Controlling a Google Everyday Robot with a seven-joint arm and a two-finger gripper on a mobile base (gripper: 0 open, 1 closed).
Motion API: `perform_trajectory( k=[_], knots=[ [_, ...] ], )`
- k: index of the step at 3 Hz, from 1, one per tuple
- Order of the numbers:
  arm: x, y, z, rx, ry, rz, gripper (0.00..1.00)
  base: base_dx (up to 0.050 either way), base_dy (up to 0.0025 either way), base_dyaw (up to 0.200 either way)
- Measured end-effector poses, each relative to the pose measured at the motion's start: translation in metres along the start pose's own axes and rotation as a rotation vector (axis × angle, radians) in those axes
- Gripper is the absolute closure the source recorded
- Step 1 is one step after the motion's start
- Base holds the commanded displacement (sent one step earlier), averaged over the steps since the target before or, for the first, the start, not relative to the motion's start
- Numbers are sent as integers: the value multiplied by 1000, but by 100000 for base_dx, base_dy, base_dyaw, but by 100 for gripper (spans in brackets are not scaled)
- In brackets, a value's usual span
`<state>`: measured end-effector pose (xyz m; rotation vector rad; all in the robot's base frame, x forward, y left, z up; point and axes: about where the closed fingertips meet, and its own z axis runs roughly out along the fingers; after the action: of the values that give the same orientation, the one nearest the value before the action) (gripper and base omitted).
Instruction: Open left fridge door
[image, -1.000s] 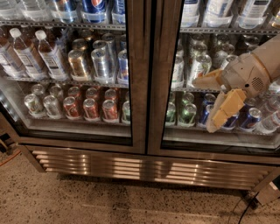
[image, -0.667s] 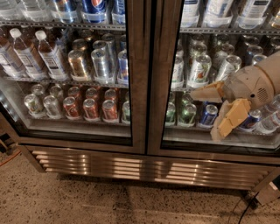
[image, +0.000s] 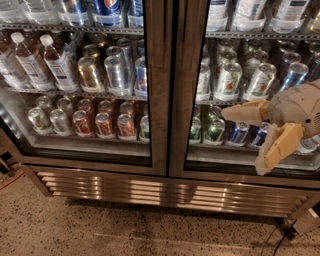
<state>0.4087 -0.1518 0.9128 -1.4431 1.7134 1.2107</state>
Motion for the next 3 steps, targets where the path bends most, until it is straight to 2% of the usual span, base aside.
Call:
perform_trajectory(
  k=[1, 2, 3],
  knots=[
    [-2, -9, -1, 36, -1, 19, 0, 0, 0, 0],
    [3, -19, -1, 88, -156, 55, 0, 0, 0, 0],
    [-10, -24, -13, 124, -372, 64, 0, 0, 0, 0]
  ],
)
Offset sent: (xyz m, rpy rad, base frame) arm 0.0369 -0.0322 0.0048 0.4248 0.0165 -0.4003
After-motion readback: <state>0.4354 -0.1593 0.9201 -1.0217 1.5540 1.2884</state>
